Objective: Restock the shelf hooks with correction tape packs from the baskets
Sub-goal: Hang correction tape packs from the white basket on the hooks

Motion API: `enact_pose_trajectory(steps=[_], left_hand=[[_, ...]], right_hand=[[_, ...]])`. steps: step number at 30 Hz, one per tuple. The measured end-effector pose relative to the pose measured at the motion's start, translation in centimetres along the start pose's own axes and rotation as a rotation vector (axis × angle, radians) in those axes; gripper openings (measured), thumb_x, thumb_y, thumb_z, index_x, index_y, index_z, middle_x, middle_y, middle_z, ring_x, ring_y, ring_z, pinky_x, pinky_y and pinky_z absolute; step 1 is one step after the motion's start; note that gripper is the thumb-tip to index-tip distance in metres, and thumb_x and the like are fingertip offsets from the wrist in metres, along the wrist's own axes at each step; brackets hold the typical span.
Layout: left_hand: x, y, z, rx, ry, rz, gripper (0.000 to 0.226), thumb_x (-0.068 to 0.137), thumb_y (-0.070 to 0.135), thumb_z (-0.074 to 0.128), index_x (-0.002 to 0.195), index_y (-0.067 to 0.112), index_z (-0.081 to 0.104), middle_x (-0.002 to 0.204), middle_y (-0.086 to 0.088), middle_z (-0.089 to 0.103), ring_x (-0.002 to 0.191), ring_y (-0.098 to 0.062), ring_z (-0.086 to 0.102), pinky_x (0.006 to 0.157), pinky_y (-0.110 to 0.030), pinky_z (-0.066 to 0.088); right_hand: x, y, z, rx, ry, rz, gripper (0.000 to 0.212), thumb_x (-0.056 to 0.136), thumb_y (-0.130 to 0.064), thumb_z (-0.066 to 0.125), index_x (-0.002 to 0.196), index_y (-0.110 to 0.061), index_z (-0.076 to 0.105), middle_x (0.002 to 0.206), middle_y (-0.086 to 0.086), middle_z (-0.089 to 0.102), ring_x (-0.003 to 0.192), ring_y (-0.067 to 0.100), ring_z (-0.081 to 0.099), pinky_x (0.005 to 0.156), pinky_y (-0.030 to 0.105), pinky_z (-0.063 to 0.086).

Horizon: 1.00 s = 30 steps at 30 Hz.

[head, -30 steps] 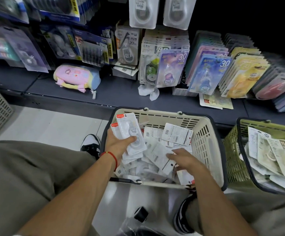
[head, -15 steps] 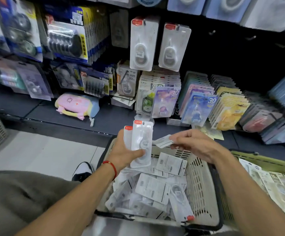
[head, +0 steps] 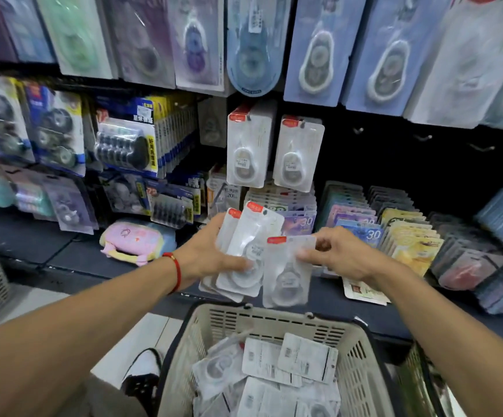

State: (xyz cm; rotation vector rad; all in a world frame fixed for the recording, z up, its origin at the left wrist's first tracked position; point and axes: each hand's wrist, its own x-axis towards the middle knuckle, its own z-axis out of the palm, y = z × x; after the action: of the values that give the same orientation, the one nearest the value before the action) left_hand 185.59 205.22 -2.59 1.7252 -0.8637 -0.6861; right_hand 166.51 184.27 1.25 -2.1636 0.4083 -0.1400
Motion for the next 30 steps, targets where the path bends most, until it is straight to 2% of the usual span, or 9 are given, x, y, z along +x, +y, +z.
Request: enact_pose_trajectory(steps=[4,6,9,12,16,21,24,26,30], left_hand=[[1.0,0.5,0.7,-0.242,-0.059,-0.012,0.091,0.066,0.002,0.096,0.140,0.028,0.051,0.124,-0.001,0.075,0.115,-0.023,0.072,0.094,-0.043,0.062],[1.7,1.4,1.4,-0.305,-0.032,0.033,0.087,0.068,-0.001,0.095,0.140,0.026,0.053,0.126,-0.003,0.074,0.118,-0.026,0.071,0.098,-0.047,0.060],[2.8,3.1,2.2,-0.335,0.151,0.117,0.081,0.071,0.002,0.094,0.136,0.029,0.054,0.124,0.003,0.074,0.116,-0.019,0.071,0.101,-0.048,0.058],[3.4,4.4,2.5,-0.249,0.354,0.216,0.079,0.070,0.010,0.096,0.131,0.036,0.052,0.117,0.011,0.072,0.110,-0.009,0.071,0.098,-0.042,0.059],[3.5,4.7,2.3,-0.214,0.508,0.277,0.082,0.068,0.018,0.094,0.132,0.039,0.048,0.119,0.016,0.067,0.111,-0.007,0.066,0.100,-0.045,0.057],[3.3,4.5,1.6,-0.199,0.570,0.314,0.082,0.065,0.030,0.091,0.131,0.047,0.046,0.116,0.028,0.063,0.108,0.003,0.064,0.096,-0.040,0.057],[3.1,4.4,1.3,-0.201,0.580,0.313,0.078,0.065,0.029,0.092,0.124,0.052,0.046,0.115,0.032,0.063,0.105,0.008,0.064,0.094,-0.036,0.058],[3.0,4.3,1.1,-0.202,0.581,0.309,0.078,0.064,0.031,0.092,0.125,0.051,0.047,0.116,0.031,0.064,0.106,0.007,0.065,0.095,-0.037,0.058],[2.8,4.3,0.8,-0.226,0.586,0.306,0.079,0.065,0.027,0.092,0.129,0.043,0.049,0.117,0.023,0.066,0.111,-0.003,0.066,0.099,-0.044,0.058]], right_hand=[[1.1,-0.3,-0.7,0.272,0.060,0.073,0.024,0.106,-0.026,0.060,0.092,-0.024,0.080,0.095,0.001,0.082,0.084,0.010,0.075,0.068,0.022,0.059],[2.0,-0.9,-1.0,0.371,0.150,0.078,0.025,0.106,-0.033,0.059,0.100,-0.019,0.079,0.099,0.005,0.082,0.086,0.017,0.076,0.068,0.028,0.059],[4.3,-2.5,-1.9,0.401,0.418,0.023,0.030,0.105,-0.038,0.061,0.096,-0.012,0.074,0.093,0.004,0.081,0.082,0.020,0.077,0.068,0.035,0.059],[6.7,-4.6,-3.5,0.482,0.619,-0.063,0.019,0.102,-0.025,0.056,0.089,-0.018,0.069,0.082,-0.004,0.077,0.074,0.016,0.074,0.062,0.032,0.056],[9.3,-6.4,-4.5,0.333,0.745,-0.114,0.018,0.087,-0.032,0.049,0.081,-0.020,0.060,0.076,-0.008,0.062,0.070,0.012,0.056,0.065,0.033,0.045],[11.3,-6.0,-3.8,0.233,0.799,-0.109,0.029,0.099,-0.032,0.052,0.095,-0.006,0.066,0.088,0.006,0.073,0.074,0.015,0.061,0.068,0.035,0.047],[11.7,-5.7,-4.1,0.210,0.856,-0.110,0.034,0.101,-0.030,0.055,0.077,-0.006,0.056,0.066,-0.007,0.057,0.061,0.009,0.047,0.060,0.031,0.038],[11.9,-5.9,-4.0,0.176,0.870,-0.106,0.038,0.099,-0.027,0.056,0.065,-0.018,0.042,0.051,-0.017,0.044,0.049,0.002,0.035,0.048,0.019,0.029],[11.8,-6.4,-3.3,0.140,0.921,-0.107,0.042,0.097,-0.022,0.058,0.061,-0.021,0.036,0.042,-0.018,0.042,0.041,0.002,0.036,0.040,0.016,0.027]])
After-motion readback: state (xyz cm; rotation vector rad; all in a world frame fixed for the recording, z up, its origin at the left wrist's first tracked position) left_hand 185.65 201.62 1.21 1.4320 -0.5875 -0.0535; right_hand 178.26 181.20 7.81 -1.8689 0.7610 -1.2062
